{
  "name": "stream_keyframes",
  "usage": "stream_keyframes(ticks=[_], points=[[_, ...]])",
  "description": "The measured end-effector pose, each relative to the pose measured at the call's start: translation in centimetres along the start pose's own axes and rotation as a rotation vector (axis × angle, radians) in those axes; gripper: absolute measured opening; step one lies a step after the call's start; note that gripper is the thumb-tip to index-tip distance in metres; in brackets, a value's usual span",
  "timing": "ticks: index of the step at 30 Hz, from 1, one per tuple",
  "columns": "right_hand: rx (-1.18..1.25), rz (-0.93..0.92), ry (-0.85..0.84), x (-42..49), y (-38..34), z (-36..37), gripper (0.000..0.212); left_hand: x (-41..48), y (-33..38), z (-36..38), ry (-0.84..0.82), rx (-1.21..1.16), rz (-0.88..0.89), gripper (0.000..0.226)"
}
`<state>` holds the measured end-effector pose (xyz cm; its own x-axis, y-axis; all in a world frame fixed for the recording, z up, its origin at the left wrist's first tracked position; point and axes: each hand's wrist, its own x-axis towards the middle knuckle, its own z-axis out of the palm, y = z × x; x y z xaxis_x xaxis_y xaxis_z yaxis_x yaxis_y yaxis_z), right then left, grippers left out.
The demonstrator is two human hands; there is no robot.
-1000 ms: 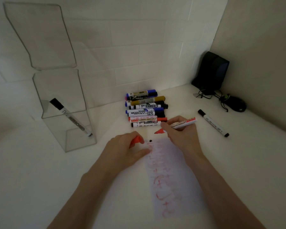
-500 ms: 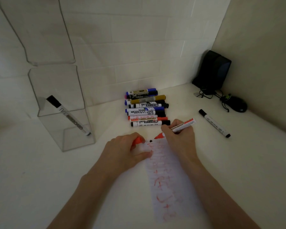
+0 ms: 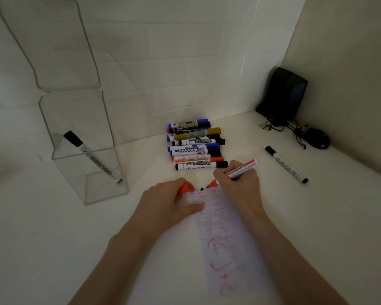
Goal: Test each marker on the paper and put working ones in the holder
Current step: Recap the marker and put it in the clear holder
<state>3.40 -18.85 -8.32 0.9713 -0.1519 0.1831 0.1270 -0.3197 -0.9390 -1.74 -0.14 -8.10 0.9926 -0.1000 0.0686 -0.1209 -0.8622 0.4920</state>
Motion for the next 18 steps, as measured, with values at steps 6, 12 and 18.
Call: stream_keyframes(ticks=[6,12,18], points=[[-0.012,-0.012,-0.002,0.09,-0.02,-0.02,0.036,0.18,0.12,0.02,-0.006,0.008,-0.02,0.051],[-0.002,-0.012,-0.004,0.12,0.18,0.04,0.035,0.08,0.15,-0.03,-0.017,0.012,-0.026,0.052],[0.004,-0.013,-0.012,0.07,0.12,0.02,0.033,0.05,0.23,-0.17,-0.029,0.004,-0.018,0.051]])
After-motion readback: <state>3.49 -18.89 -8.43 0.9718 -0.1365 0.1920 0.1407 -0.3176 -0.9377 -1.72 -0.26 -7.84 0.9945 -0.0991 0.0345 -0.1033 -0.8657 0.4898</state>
